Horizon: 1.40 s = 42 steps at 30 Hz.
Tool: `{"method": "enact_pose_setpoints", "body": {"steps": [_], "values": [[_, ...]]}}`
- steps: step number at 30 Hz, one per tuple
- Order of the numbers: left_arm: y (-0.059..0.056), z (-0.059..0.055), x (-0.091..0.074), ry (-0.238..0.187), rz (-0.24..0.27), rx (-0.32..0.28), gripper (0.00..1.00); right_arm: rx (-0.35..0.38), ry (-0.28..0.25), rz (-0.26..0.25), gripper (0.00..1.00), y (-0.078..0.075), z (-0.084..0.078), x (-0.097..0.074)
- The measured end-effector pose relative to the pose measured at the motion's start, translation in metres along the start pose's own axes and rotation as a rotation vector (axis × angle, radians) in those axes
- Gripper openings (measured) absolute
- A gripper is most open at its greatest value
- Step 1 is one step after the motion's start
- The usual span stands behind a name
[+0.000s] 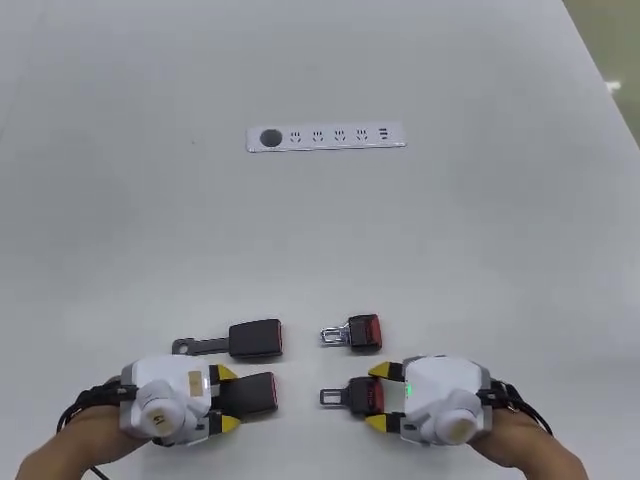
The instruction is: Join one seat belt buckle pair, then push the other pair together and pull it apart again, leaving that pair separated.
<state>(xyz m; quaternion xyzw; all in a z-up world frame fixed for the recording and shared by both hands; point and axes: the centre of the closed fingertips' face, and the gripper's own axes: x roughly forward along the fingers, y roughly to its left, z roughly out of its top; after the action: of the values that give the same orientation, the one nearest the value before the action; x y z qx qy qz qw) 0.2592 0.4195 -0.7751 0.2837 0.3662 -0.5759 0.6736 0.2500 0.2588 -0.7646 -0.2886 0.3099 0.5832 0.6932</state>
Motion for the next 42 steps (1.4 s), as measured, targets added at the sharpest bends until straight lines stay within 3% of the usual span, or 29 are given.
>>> {"method": "enact_pose_setpoints", "body": {"steps": [20, 28, 42], "values": [[-0.003, 0.004, -0.004, 0.043, -0.044, 0.072, 0.32, -0.032, 0.012, 0.011, 0.29, -0.004, 0.013, 0.012], [-0.001, -0.001, -0.001, 0.047, -0.043, 0.068, 0.32, -0.035, 0.013, 0.021, 0.29, -0.004, 0.021, 0.018], [-0.002, 0.000, -0.002, 0.051, -0.042, 0.061, 0.32, -0.040, 0.015, 0.032, 0.29, -0.001, 0.039, 0.029]]}}
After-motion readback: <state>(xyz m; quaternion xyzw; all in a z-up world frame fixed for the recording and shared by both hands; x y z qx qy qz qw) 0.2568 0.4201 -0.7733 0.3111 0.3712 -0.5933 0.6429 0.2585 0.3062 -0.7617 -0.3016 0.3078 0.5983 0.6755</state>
